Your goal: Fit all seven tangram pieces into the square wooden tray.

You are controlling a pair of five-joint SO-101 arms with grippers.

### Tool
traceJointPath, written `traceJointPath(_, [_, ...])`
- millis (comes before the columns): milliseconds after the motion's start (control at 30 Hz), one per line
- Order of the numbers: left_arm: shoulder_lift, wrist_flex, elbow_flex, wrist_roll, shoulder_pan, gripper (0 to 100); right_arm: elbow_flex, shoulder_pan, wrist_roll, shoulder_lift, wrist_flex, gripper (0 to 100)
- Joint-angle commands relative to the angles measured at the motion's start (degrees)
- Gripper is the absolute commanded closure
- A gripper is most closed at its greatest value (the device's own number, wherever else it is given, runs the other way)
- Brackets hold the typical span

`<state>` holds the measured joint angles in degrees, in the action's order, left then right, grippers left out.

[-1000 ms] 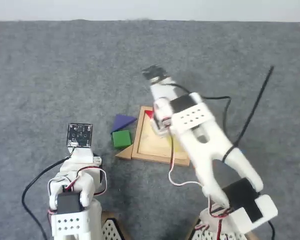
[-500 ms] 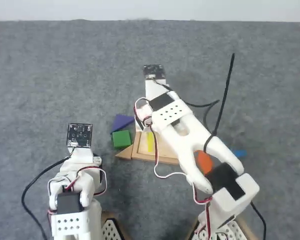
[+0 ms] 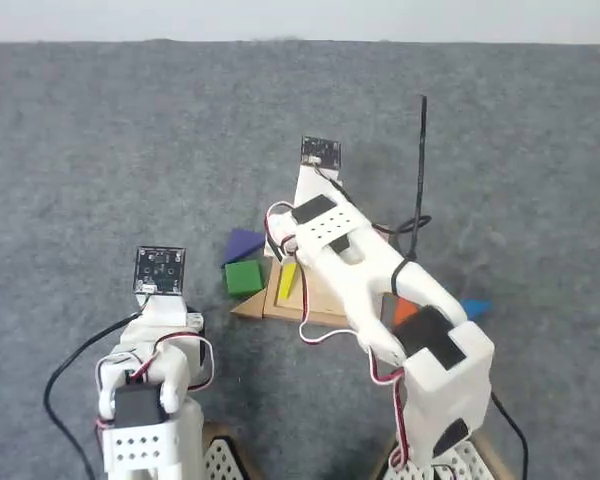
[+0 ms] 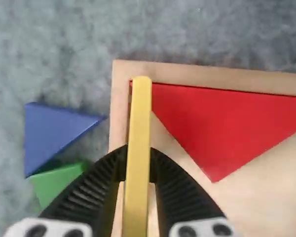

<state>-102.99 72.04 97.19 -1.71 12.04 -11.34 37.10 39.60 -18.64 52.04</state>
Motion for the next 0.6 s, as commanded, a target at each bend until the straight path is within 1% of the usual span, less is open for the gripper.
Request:
traceJointPath(0, [-1.1, 0.2, -0.7, 1.0, 0.1, 98, 3.6, 0.4, -1.1, 0.7, -1.2, 98.7])
traceJointPath(33, [-1.1, 0.2, -0.7, 1.0, 0.1, 98, 3.6, 0.4, -3.4, 0.9, -1.2, 97.6])
traceJointPath(100, [-1.1, 0.2, -0.7, 1.0, 0.1, 98, 3.7, 0.5, -7.9, 1.0, -1.2, 91.9])
traceJointPath(233, [-1.1, 0.2, -0.7, 1.0, 0.1, 98, 3.6, 1.5, -8.8, 0.6, -1.4, 74.1])
traceJointPath(300, [-1.1, 0.2, -0.7, 1.0, 0.1, 98, 3.5, 2.8, -9.1, 0.6, -1.5, 68.0])
traceJointPath(333, [-1.1, 0.2, -0.7, 1.0, 0.1, 98, 3.5, 3.2, -9.2, 0.8, -1.5, 66.7])
traceJointPath(433, [-1.1, 0.2, -0.7, 1.0, 0.1, 98, 3.7, 4.0, -9.3, 1.3, -1.5, 67.5])
traceJointPath(567, [-1.1, 0.2, -0.7, 1.0, 0.1, 98, 3.3, 2.9, -10.5, 5.7, -0.6, 67.7])
